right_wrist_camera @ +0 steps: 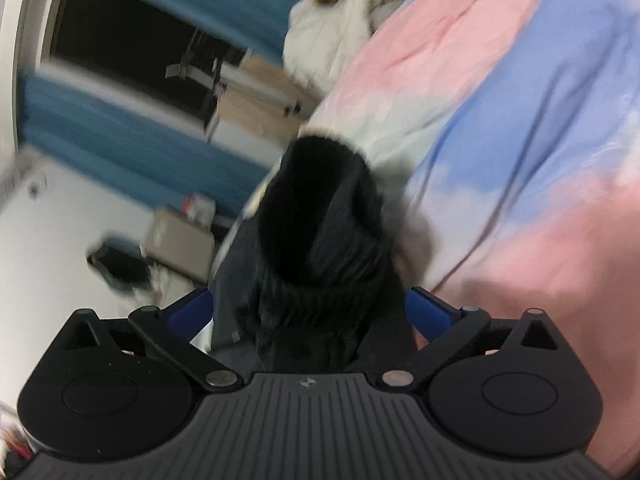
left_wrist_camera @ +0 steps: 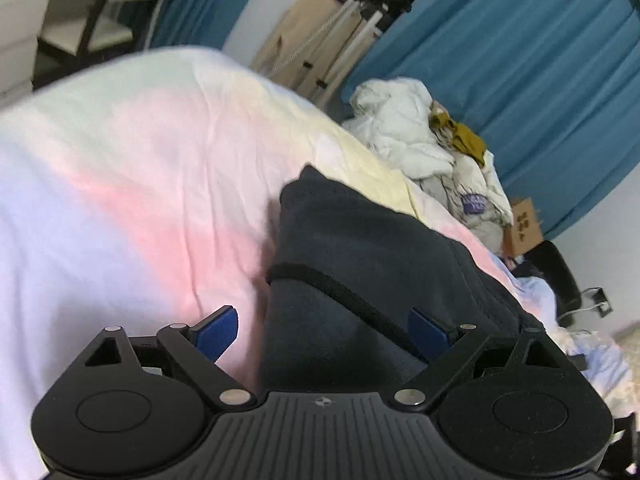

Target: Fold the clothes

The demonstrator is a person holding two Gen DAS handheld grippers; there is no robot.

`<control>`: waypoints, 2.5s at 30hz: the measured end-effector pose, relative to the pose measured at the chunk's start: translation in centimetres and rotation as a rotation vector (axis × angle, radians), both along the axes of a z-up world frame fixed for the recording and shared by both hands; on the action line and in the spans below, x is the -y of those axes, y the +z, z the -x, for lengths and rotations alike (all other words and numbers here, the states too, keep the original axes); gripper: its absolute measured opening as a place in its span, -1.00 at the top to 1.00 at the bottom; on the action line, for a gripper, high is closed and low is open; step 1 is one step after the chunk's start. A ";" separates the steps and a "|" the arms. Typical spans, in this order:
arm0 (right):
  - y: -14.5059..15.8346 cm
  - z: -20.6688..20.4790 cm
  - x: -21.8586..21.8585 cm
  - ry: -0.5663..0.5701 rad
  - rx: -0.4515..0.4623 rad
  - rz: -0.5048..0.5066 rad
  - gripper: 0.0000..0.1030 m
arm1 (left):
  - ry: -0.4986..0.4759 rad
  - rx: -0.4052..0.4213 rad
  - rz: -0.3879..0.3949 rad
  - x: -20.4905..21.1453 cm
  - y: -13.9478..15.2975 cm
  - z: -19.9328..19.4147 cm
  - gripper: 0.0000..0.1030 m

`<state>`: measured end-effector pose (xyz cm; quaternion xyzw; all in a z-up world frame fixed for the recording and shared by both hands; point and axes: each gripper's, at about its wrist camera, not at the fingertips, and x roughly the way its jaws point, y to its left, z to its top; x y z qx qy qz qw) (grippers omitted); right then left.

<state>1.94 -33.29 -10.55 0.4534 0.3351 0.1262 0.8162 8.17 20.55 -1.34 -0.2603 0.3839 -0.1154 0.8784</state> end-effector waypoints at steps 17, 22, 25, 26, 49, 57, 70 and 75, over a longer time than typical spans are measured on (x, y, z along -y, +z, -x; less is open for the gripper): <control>-3.8 -5.4 -3.3 0.130 -0.164 0.057 -1.00 | -0.086 -0.081 0.111 0.8 -5.0 -3.8 -0.80; -3.0 -5.6 -3.8 0.145 -0.146 0.067 -1.00 | -0.078 -0.084 0.116 0.9 -5.1 -4.0 -0.78; -1.5 -4.7 -3.4 0.152 -0.054 -0.012 -1.00 | -0.072 -0.087 0.119 0.9 -5.0 -4.1 -0.76; -1.0 -4.4 -3.3 0.156 -0.014 -0.038 -1.00 | -0.071 -0.089 0.121 0.9 -5.0 -4.0 -0.75; -0.2 -4.7 -4.7 0.165 0.062 -0.054 -0.98 | -0.085 -0.095 0.131 1.5 -5.5 -4.2 -0.60; -1.3 -5.4 -5.1 0.105 0.043 -0.090 -0.94 | -0.105 -0.091 0.127 2.2 -5.6 -4.5 -0.53; 0.5 -4.5 -6.1 0.049 0.080 0.109 0.15 | -0.082 0.036 -0.043 5.0 -3.0 -2.0 0.22; 3.0 -3.9 -5.8 0.031 0.120 0.128 0.22 | -0.069 0.117 -0.059 5.4 -0.9 0.7 0.37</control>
